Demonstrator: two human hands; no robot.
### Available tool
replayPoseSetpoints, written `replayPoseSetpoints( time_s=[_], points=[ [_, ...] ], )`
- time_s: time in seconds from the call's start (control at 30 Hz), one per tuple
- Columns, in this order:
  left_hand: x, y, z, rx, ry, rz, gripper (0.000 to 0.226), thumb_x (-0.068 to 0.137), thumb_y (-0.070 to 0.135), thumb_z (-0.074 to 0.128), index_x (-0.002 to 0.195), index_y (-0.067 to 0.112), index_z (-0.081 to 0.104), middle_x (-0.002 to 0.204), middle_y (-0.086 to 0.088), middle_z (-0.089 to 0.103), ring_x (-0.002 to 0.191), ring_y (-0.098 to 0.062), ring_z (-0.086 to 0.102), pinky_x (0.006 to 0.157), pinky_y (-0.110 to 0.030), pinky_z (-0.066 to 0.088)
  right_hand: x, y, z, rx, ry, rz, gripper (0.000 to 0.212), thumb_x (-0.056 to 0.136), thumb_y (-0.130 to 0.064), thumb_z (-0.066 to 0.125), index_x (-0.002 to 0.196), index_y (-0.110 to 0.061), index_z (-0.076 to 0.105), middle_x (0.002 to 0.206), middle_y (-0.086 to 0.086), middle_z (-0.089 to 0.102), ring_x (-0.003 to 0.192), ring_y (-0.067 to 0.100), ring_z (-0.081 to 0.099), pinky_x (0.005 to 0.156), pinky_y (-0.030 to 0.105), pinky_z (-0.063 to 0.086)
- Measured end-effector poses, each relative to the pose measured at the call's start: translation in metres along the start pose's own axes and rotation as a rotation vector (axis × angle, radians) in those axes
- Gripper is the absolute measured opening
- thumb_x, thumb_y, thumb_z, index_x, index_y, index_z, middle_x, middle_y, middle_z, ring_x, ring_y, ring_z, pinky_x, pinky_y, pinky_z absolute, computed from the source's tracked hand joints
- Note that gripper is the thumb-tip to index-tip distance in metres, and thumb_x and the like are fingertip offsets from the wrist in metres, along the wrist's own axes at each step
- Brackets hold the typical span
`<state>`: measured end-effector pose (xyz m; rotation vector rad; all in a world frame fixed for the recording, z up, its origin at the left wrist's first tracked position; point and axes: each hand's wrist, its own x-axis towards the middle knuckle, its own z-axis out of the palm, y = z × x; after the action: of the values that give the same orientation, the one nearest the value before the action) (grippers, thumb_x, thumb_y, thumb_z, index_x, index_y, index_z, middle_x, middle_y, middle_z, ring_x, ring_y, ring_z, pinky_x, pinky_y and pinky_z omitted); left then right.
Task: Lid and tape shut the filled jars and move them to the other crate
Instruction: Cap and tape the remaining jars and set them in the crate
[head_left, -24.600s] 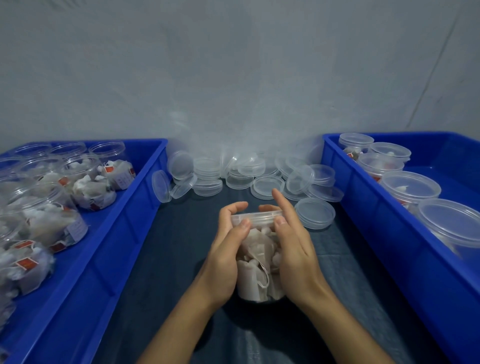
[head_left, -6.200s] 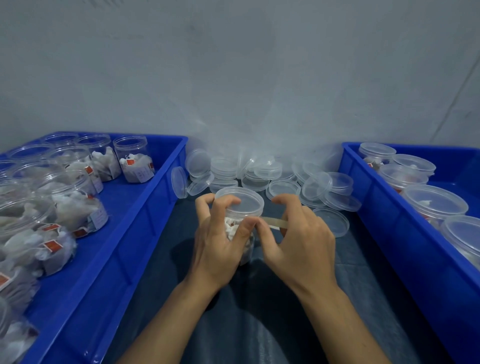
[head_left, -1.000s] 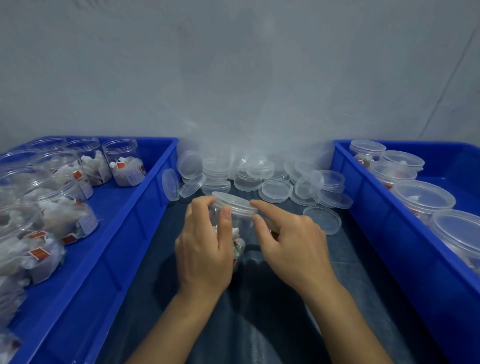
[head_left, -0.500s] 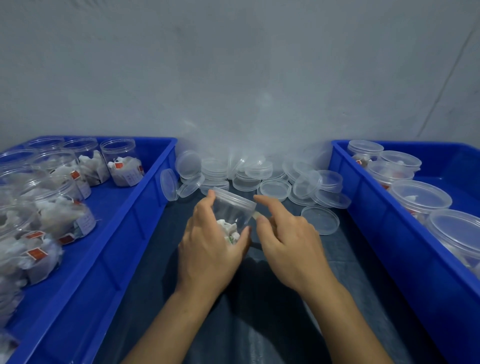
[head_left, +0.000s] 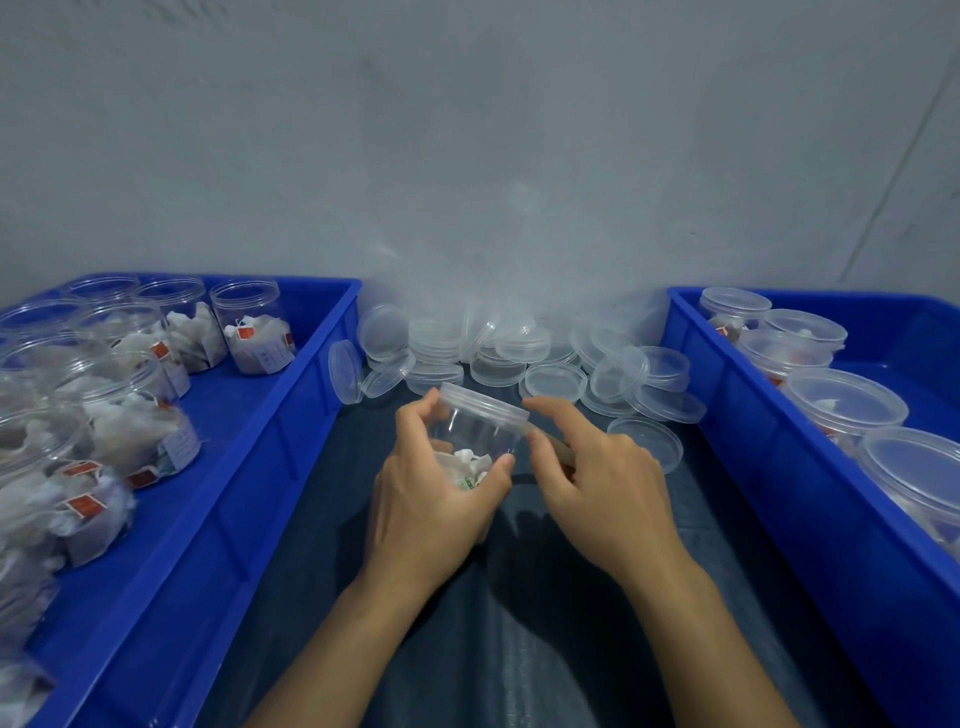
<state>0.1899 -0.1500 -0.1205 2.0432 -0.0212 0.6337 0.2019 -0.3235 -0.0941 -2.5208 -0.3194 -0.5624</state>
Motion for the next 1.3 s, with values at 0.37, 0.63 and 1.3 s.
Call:
replayPoseSetpoints(
  time_s=[0.37, 0.63, 1.3],
  points=[
    [0.002, -0.001, -0.001, -0.038, -0.052, -0.059, 0.083, 0.066, 0.066, 0.074, 0.136, 0.039, 0.039, 0.128, 0.013, 0.067, 0.106, 0.017, 0.057, 0.076, -0.004, 0.042, 0.0, -0.001, -0.003, -0.013, 0.017, 0.042, 0.039, 0.096, -0.062, 0.029, 0.129, -0.055, 0.05, 0.062, -0.009, 0.061, 0.079, 0.027, 0.066, 0.079, 0.046, 0.054],
    [0.003, -0.001, -0.005, 0.001, -0.089, -0.013, 0.073, 0.073, 0.06, 0.08, 0.13, 0.043, 0.039, 0.123, 0.018, 0.065, 0.101, 0.013, 0.061, 0.078, -0.01, 0.043, -0.003, -0.007, 0.002, -0.098, 0.184, -0.021, 0.038, 0.095, -0.055, 0.042, 0.126, -0.048, 0.064, 0.065, -0.003, 0.068, 0.074, 0.034, 0.069, 0.064, 0.04, 0.052],
    [0.015, 0.0, -0.016, -0.118, 0.066, -0.107, 0.057, 0.077, 0.084, 0.054, 0.103, 0.034, 0.046, 0.096, 0.016, 0.066, 0.085, 0.002, 0.066, 0.07, -0.025, 0.046, -0.007, -0.028, -0.006, 0.067, -0.004, -0.079, 0.053, 0.095, -0.063, 0.027, 0.138, -0.045, 0.051, 0.067, -0.006, 0.065, 0.072, 0.028, 0.065, 0.074, 0.045, 0.052]
  ],
)
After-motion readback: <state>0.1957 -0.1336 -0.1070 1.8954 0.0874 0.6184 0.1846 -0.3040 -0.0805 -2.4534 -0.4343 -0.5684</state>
